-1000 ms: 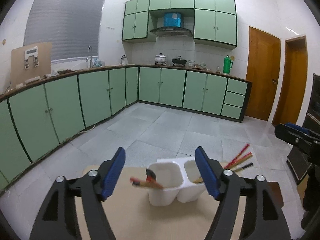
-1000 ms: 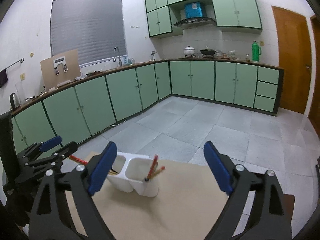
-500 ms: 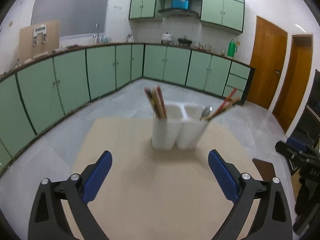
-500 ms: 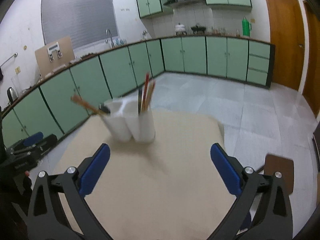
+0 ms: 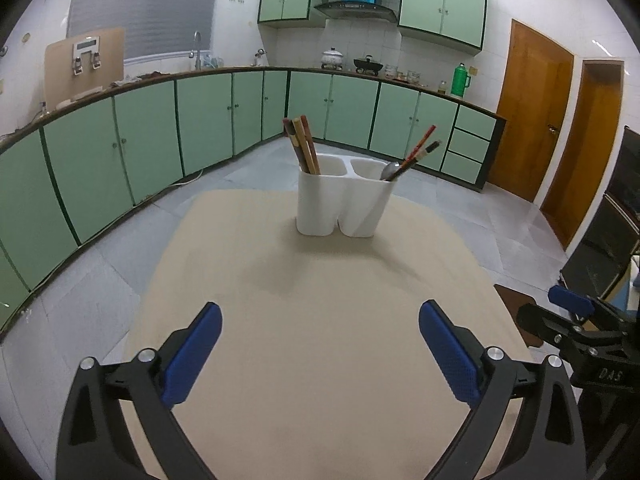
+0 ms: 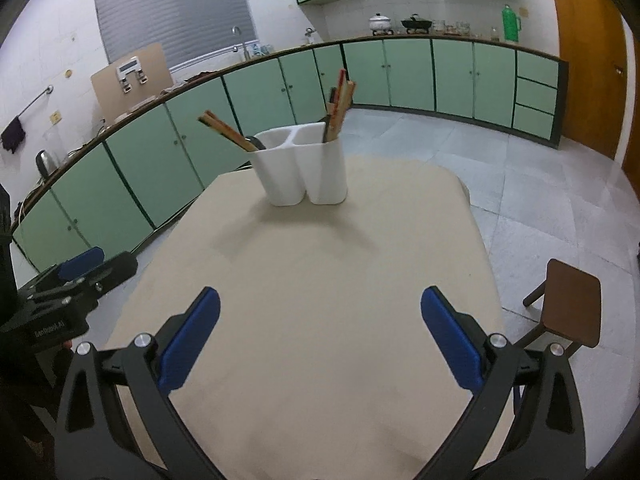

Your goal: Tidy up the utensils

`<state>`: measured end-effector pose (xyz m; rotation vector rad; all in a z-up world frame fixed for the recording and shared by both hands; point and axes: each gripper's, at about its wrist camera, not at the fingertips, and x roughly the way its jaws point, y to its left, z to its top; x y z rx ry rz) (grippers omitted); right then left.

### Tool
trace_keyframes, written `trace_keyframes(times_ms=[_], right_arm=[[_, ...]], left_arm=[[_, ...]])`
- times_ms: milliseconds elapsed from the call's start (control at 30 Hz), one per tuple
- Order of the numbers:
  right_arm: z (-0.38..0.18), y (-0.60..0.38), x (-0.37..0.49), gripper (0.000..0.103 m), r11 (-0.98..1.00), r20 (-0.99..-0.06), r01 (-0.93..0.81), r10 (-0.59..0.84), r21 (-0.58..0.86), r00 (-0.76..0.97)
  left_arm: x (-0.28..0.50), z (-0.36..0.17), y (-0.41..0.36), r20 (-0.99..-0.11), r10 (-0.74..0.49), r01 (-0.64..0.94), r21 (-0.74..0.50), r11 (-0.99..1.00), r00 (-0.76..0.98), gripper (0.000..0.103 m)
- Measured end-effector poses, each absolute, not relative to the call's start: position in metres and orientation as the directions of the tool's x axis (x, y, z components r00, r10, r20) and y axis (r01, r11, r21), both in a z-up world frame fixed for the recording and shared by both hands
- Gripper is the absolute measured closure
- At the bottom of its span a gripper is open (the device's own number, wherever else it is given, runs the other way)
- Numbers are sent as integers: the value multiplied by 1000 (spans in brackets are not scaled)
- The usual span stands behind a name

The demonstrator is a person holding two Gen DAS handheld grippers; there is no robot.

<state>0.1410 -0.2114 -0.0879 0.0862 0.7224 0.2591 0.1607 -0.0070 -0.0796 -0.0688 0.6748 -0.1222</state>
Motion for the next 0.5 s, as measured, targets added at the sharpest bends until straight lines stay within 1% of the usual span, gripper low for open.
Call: trace_keyframes(times_ms=[500], right_arm=[[-36,-205,91,5,957,-558,-258,289,136,778]], left_arm=[[106,-38,-12,-531,-125,106,-66,992,838,6]])
